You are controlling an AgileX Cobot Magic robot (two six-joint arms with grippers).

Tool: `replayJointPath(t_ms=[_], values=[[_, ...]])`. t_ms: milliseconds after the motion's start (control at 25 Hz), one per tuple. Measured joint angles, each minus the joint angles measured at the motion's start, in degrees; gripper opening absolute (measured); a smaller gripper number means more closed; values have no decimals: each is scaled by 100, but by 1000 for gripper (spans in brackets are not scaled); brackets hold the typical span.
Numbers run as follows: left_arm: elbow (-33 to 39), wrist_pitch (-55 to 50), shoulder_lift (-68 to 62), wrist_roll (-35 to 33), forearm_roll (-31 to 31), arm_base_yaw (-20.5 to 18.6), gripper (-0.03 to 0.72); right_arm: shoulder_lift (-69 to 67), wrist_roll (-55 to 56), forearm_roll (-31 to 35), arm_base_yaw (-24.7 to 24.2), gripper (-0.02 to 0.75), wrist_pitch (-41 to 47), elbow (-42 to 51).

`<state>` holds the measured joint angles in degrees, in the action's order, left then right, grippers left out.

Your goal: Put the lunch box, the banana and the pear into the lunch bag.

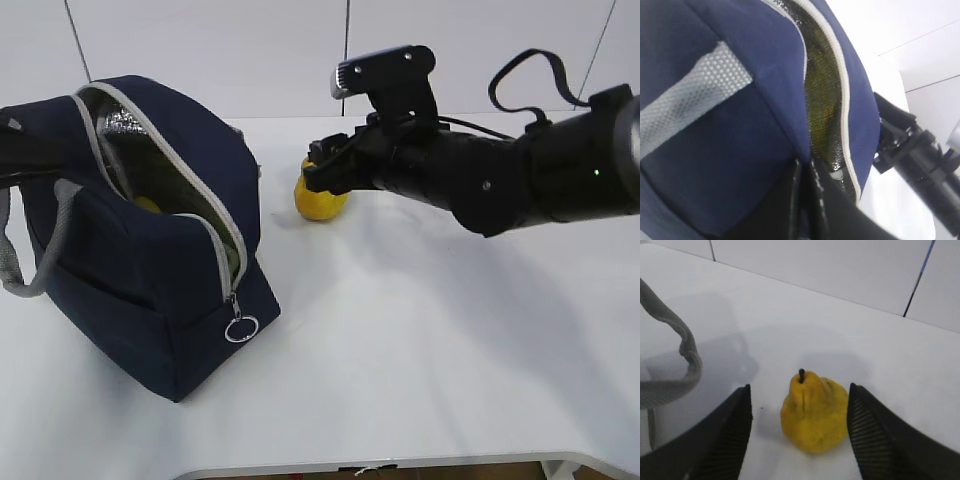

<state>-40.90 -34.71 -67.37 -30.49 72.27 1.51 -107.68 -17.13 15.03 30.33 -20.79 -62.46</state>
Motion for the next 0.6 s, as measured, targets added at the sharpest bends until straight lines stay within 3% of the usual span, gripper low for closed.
replayJointPath(t_ms=[280, 600], values=[[0, 9, 0, -32, 0, 0, -17, -243, 0, -755, -95, 494, 1403, -1050], [0, 9, 0, -53, 0, 0, -17, -513, 0, -857, -154, 494, 3103, -2262]])
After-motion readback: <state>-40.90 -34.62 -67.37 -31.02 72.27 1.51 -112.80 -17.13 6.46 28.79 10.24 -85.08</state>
